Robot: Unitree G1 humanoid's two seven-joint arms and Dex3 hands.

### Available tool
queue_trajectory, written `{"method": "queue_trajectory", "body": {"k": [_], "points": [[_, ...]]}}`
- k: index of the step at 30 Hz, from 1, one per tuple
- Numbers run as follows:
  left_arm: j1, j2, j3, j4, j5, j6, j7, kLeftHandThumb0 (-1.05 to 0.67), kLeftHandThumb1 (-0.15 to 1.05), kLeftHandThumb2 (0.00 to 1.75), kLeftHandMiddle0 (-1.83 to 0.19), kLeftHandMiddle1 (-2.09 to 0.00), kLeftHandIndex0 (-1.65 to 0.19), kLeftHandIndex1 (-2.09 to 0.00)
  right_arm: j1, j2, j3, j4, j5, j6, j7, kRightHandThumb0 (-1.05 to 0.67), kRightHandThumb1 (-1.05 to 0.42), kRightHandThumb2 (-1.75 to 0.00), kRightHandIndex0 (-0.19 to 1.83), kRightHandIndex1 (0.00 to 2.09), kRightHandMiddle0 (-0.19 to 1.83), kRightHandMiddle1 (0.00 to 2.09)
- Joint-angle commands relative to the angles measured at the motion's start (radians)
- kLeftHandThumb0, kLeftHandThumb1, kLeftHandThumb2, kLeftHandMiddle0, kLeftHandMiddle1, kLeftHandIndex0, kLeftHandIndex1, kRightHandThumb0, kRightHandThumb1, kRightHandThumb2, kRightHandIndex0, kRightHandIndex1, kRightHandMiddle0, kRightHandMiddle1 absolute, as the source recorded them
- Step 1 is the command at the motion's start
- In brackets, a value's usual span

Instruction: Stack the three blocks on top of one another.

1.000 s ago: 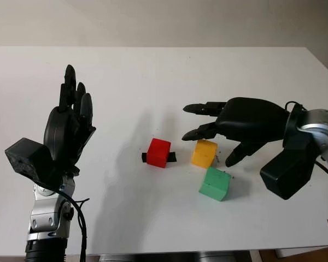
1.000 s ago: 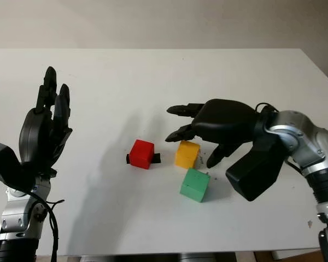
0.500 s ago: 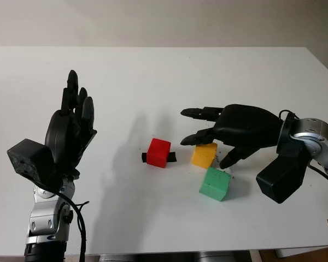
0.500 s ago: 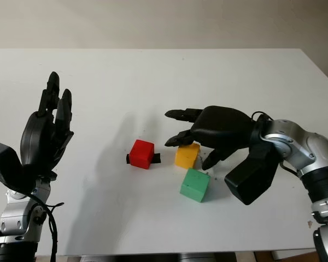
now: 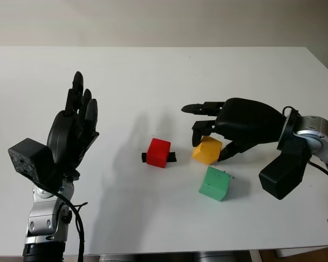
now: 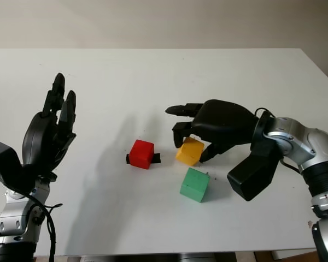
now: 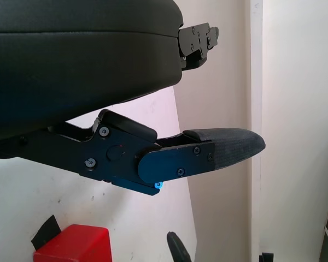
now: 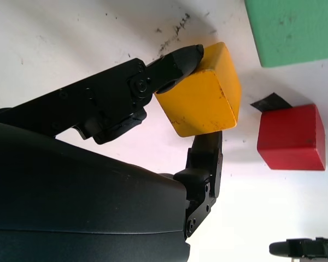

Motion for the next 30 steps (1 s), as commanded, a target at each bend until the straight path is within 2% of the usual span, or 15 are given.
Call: {"method": "queue_trajectory", "body": {"k": [1,5,11,13,17,21,23,30], "points": [[0.008,0.012,-0.001,-0.014,0.003,0.001,-0.002,-0.79,1.05,0.56,0.19,-0.05,0.19,-0.02,-0.037,0.005,-0.003,0.002,0.030,0.005,0.014,-0.40,-0.89,-0.06,0.26,0.07,0.49,1.32],[0.004,0.012,-0.006,-0.010,0.013,-0.006,0.000,-0.77,1.05,0.57,0.19,-0.04,0.19,0.00,-0.042,0.025,-0.016,-0.012,0.163,0.078,0.128,-0.39,-0.89,-0.05,0.26,0.07,0.48,1.31],[-0.001,0.008,-0.011,-0.009,0.024,-0.008,0.005,-0.75,1.05,0.58,0.19,-0.04,0.19,0.00,-0.035,0.091,-0.061,-0.094,0.420,0.308,0.322,-0.38,-0.87,-0.05,0.28,0.07,0.53,1.30],[-0.002,0.007,-0.013,-0.010,0.028,-0.007,0.006,-0.75,1.05,0.58,0.19,-0.04,0.19,0.00,-0.036,0.117,-0.076,-0.126,0.493,0.404,0.382,-0.38,-0.87,-0.05,0.26,0.06,0.51,1.36],[-0.002,0.009,-0.014,-0.013,0.028,-0.001,0.006,-0.75,1.05,0.58,0.19,-0.03,0.19,0.00,-0.046,0.159,-0.087,-0.205,0.573,0.578,0.478,-0.40,-0.89,-0.05,0.24,0.05,0.44,1.49],[-0.002,0.008,-0.012,-0.017,0.024,0.005,0.007,-0.76,1.05,0.58,0.19,-0.03,0.19,0.00,-0.071,0.193,-0.082,-0.270,0.609,0.718,0.566,-0.38,-0.89,-0.05,0.22,0.04,0.40,1.51],[-0.002,0.004,-0.008,-0.018,0.017,0.010,0.012,-0.78,1.05,0.58,0.19,-0.03,0.19,0.00,-0.093,0.210,-0.071,-0.282,0.605,0.749,0.598,-0.38,-0.89,-0.06,0.21,0.04,0.40,1.50],[-0.001,-0.008,-0.013,-0.025,0.022,0.006,0.037,-0.84,1.05,0.59,0.19,-0.05,0.19,-0.03,-0.182,0.269,-0.027,-0.212,0.592,0.696,0.698,-0.43,-0.89,-0.05,0.21,0.04,0.42,1.50]]}}
